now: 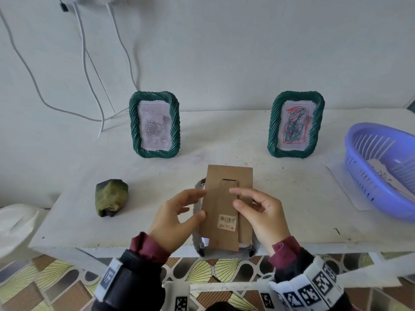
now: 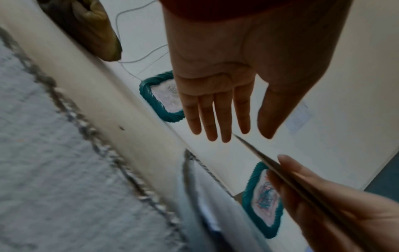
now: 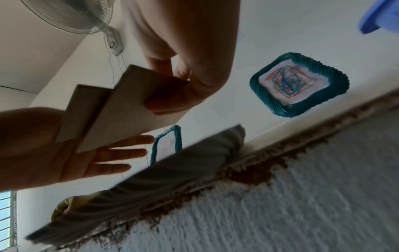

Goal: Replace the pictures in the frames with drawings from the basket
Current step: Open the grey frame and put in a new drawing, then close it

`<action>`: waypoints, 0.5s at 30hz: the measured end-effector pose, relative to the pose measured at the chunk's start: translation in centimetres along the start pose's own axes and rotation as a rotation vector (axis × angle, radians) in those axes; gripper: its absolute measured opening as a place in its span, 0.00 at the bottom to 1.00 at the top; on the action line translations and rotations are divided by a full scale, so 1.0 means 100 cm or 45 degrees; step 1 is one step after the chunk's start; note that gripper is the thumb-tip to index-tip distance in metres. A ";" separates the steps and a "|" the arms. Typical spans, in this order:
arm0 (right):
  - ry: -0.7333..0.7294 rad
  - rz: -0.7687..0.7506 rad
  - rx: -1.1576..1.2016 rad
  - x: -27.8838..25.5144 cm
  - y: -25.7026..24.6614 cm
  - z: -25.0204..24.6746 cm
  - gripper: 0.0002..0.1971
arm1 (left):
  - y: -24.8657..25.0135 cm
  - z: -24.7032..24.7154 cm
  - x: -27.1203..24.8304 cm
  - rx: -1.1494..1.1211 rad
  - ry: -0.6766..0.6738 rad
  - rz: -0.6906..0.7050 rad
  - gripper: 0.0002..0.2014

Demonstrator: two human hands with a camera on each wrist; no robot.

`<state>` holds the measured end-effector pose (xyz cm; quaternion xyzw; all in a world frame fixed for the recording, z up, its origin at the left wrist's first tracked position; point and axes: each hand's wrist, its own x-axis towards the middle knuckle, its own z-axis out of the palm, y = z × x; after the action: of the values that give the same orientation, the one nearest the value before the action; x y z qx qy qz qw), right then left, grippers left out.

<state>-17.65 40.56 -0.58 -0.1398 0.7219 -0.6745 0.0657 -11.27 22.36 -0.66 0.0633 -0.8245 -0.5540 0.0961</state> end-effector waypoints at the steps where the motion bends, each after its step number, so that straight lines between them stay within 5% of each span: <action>1: 0.006 0.057 0.004 0.001 0.003 -0.001 0.16 | -0.004 -0.002 -0.001 0.114 -0.027 0.012 0.19; 9: -0.073 0.270 -0.099 0.012 0.013 -0.008 0.12 | -0.030 -0.016 -0.010 0.448 -0.439 -0.094 0.36; 15: -0.154 0.301 -0.161 0.017 0.014 -0.003 0.12 | -0.038 -0.014 -0.011 0.546 -0.489 -0.053 0.41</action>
<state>-19.55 40.47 -1.78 -0.0980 0.7692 -0.6056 0.1789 -9.86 19.92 -3.81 -0.0069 -0.9246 -0.3705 -0.0887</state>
